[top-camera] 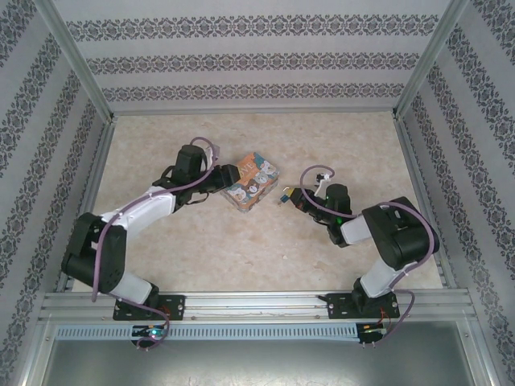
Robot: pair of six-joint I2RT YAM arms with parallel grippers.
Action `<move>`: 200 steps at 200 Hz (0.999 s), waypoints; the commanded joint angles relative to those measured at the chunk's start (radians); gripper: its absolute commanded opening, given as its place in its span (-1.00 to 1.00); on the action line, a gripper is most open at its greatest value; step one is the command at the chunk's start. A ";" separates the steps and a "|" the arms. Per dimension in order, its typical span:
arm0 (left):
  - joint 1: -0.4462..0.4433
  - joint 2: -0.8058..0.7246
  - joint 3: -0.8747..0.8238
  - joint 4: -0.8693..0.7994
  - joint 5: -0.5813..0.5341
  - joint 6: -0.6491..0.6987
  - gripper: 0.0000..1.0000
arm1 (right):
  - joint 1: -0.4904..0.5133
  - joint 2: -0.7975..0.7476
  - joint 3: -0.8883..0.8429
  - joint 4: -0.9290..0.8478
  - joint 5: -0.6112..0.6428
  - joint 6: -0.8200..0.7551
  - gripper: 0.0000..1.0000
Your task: Unlock the padlock with the key
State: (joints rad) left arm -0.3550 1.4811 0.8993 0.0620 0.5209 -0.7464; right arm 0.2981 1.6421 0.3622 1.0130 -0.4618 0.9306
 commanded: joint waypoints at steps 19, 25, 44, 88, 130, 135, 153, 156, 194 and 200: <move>0.039 -0.123 -0.043 -0.091 -0.101 0.100 -0.03 | -0.001 -0.119 -0.012 -0.142 0.027 -0.066 -1.00; 0.044 -0.138 -0.047 -0.104 -0.113 0.113 -0.01 | 0.001 -0.135 -0.012 -0.164 0.030 -0.072 -1.00; 0.060 -0.191 -0.069 -0.130 -0.148 0.144 0.05 | 0.010 -0.190 -0.012 -0.252 0.043 -0.099 -1.00; 0.097 -0.309 -0.137 -0.122 -0.214 0.183 0.13 | 0.025 -0.336 -0.045 -0.463 0.060 -0.138 -1.00; 0.116 -0.401 -0.197 -0.079 -0.263 0.207 0.27 | 0.064 -0.486 -0.024 -0.754 0.071 -0.199 -1.00; 0.116 -0.413 -0.203 -0.073 -0.270 0.212 0.30 | 0.066 -0.502 -0.024 -0.772 0.071 -0.197 -1.00; 0.120 -0.447 -0.223 -0.065 -0.296 0.228 0.45 | 0.077 -0.543 -0.024 -0.822 0.066 -0.186 -1.00; 0.121 -0.452 -0.226 -0.064 -0.300 0.230 0.47 | 0.080 -0.548 -0.025 -0.831 0.065 -0.187 -1.00; 0.124 -0.511 -0.265 -0.050 -0.339 0.257 0.75 | 0.127 -0.589 0.017 -0.978 0.069 -0.210 -1.00; 0.125 -0.519 -0.270 -0.046 -0.345 0.260 0.77 | 0.135 -0.593 0.024 -1.002 0.069 -0.215 -1.00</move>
State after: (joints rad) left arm -0.2447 1.0004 0.6518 -0.0277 0.2226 -0.5274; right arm 0.4030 1.0752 0.3355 0.1509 -0.4053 0.7517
